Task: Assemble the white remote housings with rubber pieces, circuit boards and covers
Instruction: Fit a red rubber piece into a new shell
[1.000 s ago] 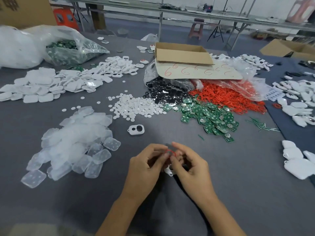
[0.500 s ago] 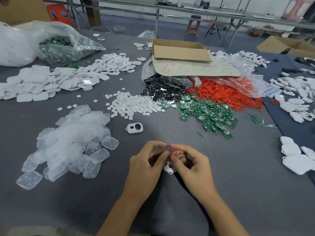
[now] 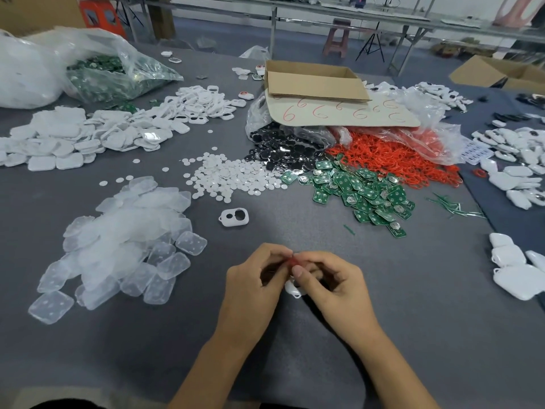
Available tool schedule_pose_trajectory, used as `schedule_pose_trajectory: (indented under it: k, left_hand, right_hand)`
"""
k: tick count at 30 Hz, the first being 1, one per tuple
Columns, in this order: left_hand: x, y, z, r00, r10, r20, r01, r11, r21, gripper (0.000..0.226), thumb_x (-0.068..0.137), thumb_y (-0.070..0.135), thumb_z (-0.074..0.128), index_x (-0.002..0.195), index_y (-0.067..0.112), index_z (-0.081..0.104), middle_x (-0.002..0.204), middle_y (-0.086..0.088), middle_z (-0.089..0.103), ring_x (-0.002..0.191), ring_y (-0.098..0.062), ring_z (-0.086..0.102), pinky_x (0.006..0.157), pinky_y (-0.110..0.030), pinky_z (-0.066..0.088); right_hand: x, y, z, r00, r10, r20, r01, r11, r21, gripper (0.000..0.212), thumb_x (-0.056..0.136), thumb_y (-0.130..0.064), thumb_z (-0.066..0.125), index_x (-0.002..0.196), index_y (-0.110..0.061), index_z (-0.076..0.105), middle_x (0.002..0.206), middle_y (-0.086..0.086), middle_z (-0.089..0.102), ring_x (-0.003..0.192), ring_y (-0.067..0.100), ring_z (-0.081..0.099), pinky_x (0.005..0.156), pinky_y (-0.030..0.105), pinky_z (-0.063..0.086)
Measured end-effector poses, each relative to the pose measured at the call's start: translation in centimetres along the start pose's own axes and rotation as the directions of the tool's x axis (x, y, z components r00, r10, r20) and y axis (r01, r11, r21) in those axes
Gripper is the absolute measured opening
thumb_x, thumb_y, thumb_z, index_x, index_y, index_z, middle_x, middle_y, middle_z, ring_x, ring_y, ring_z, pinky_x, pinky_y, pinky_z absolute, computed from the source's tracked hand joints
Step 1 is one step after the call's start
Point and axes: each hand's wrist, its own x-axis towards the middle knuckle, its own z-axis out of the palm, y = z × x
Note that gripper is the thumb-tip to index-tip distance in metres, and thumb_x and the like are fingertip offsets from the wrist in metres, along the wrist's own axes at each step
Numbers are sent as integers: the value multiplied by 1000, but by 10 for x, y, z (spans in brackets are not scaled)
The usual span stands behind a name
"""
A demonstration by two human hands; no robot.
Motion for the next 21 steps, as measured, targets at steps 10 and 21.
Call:
schedule_pose_trajectory:
  k: [10, 21]
  left_hand:
    - [2, 1, 2, 998, 15, -61, -9, 996, 87, 38, 87, 8, 78, 116, 32, 67, 106, 20, 72, 102, -2, 69, 84, -13, 51]
    - [-2, -6, 10, 994, 12, 109, -68, 847, 527, 93, 69, 60, 69, 149, 39, 26, 111, 30, 53, 123, 2, 36, 102, -19, 20]
  right_hand:
    - [1, 0, -3, 998, -15, -63, 13, 999, -35, 35, 84, 4, 74, 109, -20, 74, 95, -2, 69, 83, 17, 65, 80, 30, 54]
    - [4, -4, -17, 996, 79, -39, -88, 916, -392, 37, 80, 3, 77, 97, -29, 77, 93, -20, 66, 87, 0, 66, 78, 8, 47]
